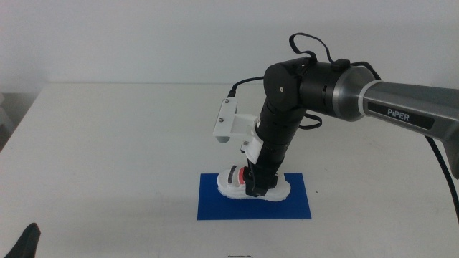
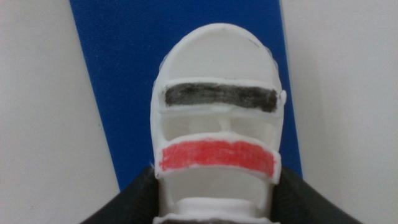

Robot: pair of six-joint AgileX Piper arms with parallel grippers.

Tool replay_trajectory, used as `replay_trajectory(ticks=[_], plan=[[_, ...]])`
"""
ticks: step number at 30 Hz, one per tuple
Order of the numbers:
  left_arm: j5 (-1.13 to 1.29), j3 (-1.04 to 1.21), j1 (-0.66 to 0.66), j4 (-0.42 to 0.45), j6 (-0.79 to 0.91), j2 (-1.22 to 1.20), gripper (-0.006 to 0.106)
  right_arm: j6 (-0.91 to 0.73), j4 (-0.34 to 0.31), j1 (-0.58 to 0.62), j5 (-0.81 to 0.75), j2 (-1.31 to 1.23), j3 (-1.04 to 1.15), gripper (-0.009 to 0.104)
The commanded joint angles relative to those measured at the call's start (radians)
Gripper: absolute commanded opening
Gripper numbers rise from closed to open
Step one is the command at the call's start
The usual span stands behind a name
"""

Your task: Use one arm to grab the shoe from the table and place it on the mat.

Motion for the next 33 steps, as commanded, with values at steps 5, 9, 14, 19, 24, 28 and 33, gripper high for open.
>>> replay_trajectory(ticks=[5, 9, 14, 19, 24, 28, 33], plan=[[-0.083, -0.003, -0.004, -0.009, -0.015, -0.019, 0.094, -0.011, -0.017, -0.005, -0.009, -0.062, -0.021, 0.003], [-0.083, -0.003, -0.004, -0.009, -0.015, -0.019, 0.094, -0.011, -0.004, -0.005, 0.006, -0.062, -0.021, 0.036], [-0.083, -0.003, -0.004, -0.009, -0.015, -0.019, 0.094, -0.011, -0.004, -0.005, 0.020, -0.062, -0.021, 0.045], [-0.083, -0.003, -0.004, -0.009, -0.015, -0.019, 0.094, 0.075, -0.016, -0.005, 0.018, -0.073, -0.027, 0.063], [-0.083, -0.003, -0.004, -0.009, -0.015, -0.019, 0.094, 0.283, -0.110, -0.005, 0.060, -0.139, -0.064, 0.081], [-0.083, -0.003, -0.004, -0.009, -0.015, -0.019, 0.094, 0.430, -0.206, -0.005, 0.103, -0.246, -0.106, 0.085], [-0.083, -0.003, -0.004, -0.009, -0.015, -0.019, 0.094, 0.575, -0.307, -0.005, 0.131, -0.405, -0.108, 0.085]])
